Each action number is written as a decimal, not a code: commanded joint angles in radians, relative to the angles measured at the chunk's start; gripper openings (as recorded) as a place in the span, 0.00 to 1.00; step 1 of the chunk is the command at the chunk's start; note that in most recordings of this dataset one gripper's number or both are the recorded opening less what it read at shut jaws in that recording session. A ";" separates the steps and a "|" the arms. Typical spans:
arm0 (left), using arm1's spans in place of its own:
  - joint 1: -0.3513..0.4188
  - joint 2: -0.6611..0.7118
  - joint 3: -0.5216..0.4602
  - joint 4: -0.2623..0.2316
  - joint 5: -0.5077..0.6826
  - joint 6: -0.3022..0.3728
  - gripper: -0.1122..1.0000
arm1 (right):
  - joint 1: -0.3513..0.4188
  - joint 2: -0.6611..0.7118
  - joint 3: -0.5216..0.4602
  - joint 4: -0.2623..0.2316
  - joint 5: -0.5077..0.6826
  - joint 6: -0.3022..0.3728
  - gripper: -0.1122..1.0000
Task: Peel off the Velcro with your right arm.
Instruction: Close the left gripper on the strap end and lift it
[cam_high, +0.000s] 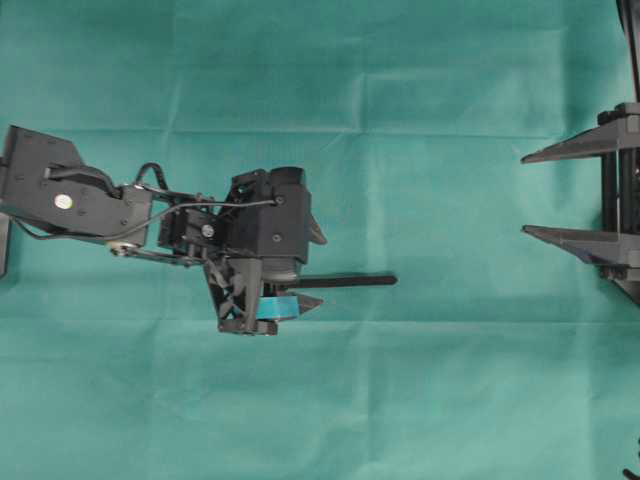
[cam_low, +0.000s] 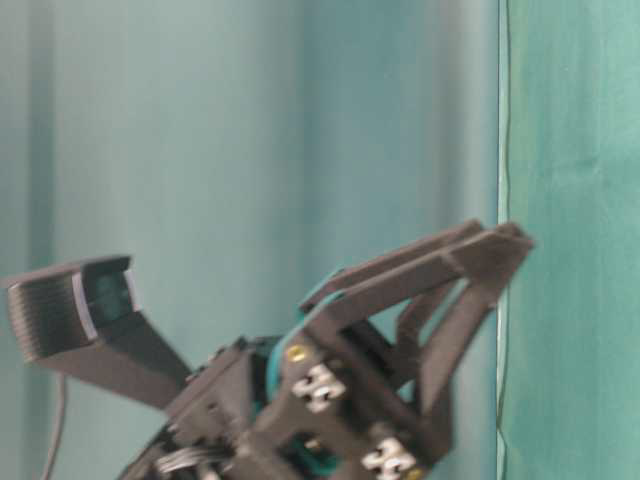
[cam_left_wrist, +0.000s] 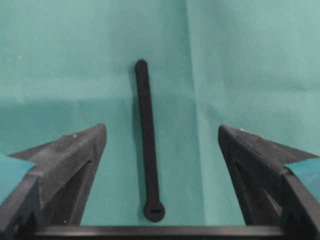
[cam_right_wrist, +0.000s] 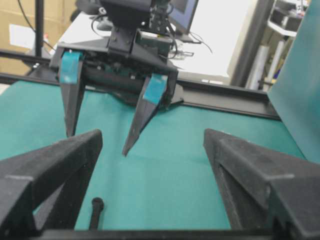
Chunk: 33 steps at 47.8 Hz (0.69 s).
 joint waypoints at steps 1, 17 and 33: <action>0.002 0.011 -0.023 -0.002 -0.009 0.000 0.96 | 0.002 0.003 -0.011 -0.002 -0.011 0.002 0.63; -0.003 0.137 -0.026 -0.002 -0.137 -0.003 0.96 | 0.005 0.002 -0.012 0.000 -0.011 0.000 0.63; 0.002 0.225 -0.026 -0.002 -0.183 0.000 0.96 | 0.006 0.003 -0.009 -0.002 -0.011 0.002 0.63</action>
